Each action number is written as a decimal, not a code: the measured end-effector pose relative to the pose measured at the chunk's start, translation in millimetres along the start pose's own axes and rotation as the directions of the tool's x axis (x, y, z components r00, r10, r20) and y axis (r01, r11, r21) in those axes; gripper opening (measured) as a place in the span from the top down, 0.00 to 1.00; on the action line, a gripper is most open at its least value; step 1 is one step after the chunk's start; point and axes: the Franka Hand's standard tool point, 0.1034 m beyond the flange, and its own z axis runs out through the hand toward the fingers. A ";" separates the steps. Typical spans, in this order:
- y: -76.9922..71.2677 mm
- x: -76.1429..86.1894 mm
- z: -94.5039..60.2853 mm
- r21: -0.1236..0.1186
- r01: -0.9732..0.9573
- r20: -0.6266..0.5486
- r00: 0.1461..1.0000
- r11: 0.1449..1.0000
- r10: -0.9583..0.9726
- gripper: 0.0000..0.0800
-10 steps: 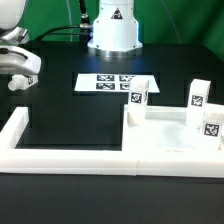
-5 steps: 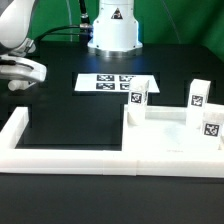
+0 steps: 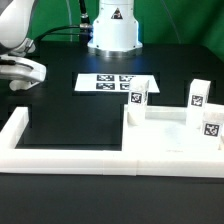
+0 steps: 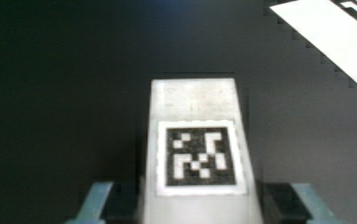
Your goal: Assemble square table
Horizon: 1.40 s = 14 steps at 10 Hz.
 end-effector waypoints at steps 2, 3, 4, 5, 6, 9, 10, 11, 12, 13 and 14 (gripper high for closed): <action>0.0 0.0 0.0 0.000 0.000 0.000 1.000 1.000 0.000 0.64; 0.0 0.0 0.0 0.000 0.000 0.000 1.000 1.000 0.000 0.64; -1.8 -0.1 -0.6 -0.001 -0.018 0.000 1.000 1.000 0.018 0.64; -10.8 -1.4 -4.6 -0.009 -0.066 -0.002 0.998 0.998 0.066 0.64; -22.0 -5.3 -10.3 -0.009 -0.147 0.011 0.989 0.989 0.147 0.64; -55.0 -6.4 -30.2 0.068 -0.504 0.062 0.864 0.861 0.500 0.64; -60.1 -3.6 -36.9 0.108 -0.578 0.063 0.816 0.809 0.575 0.64; -60.3 -4.9 -39.1 0.102 -0.576 0.057 0.817 0.811 0.573 0.64; -59.3 -5.4 -38.0 0.090 -0.570 0.054 0.822 0.817 0.567 0.64; -58.8 -5.2 -37.5 0.090 -0.571 0.055 0.821 0.816 0.568 0.64; -58.6 -5.1 -37.4 0.090 -0.571 0.055 0.821 0.816 0.568 0.64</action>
Offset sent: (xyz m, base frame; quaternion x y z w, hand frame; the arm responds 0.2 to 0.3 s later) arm 0.0000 0.0000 0.0000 0.0000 0.0000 0.0000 1.0000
